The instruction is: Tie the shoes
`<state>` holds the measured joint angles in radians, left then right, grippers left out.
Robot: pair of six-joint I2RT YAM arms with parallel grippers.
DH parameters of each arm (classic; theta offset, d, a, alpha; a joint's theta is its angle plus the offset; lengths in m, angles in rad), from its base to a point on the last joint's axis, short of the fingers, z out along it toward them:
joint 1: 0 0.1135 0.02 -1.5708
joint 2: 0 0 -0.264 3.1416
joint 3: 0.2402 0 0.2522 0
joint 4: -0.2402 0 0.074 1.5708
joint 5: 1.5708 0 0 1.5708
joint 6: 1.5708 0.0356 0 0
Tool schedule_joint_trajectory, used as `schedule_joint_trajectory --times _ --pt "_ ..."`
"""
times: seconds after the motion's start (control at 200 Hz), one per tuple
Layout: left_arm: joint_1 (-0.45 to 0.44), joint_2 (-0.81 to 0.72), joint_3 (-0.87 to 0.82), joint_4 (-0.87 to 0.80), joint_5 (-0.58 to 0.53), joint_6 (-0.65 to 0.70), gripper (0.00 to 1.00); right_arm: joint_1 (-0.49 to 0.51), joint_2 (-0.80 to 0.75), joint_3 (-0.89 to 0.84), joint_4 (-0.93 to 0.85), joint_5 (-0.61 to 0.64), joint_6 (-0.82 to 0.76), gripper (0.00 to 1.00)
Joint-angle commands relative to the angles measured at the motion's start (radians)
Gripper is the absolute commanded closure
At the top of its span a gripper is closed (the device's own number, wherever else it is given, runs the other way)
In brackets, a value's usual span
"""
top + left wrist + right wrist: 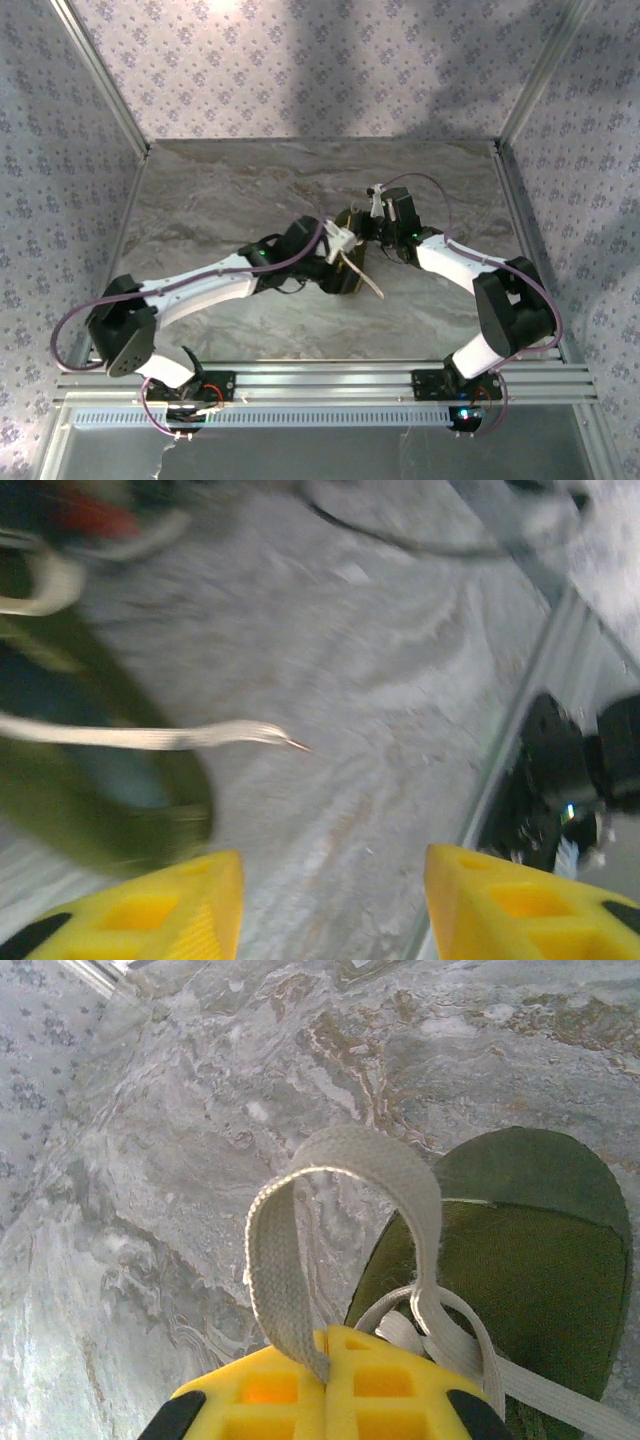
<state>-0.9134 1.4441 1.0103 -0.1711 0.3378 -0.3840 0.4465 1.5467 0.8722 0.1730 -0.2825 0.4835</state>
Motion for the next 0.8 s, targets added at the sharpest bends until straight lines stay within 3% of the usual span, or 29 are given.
schedule_joint_trajectory --times 0.0,0.1,0.195,0.355,0.53,0.794 --pt "0.117 -0.060 -0.049 0.034 -0.103 -0.076 0.58 -0.008 -0.025 -0.021 0.022 -0.039 -0.091 1.00" --pt "0.204 -0.049 -0.079 0.095 -0.058 -0.118 0.68 -0.017 -0.033 -0.033 0.038 -0.064 -0.087 1.00" --pt "0.218 -0.013 -0.069 0.135 -0.031 -0.079 0.72 -0.023 -0.034 -0.018 0.015 -0.036 -0.008 1.00" --pt "0.231 0.051 -0.052 0.216 -0.036 -0.016 0.72 -0.021 -0.036 -0.011 -0.004 -0.056 0.091 1.00" --pt "0.321 0.136 -0.014 0.289 0.053 -0.129 0.65 -0.004 -0.051 -0.029 0.021 -0.110 -0.067 1.00" --pt "0.351 0.217 0.044 0.277 0.110 -0.239 0.52 -0.013 -0.098 -0.027 0.002 -0.177 -0.204 0.59"
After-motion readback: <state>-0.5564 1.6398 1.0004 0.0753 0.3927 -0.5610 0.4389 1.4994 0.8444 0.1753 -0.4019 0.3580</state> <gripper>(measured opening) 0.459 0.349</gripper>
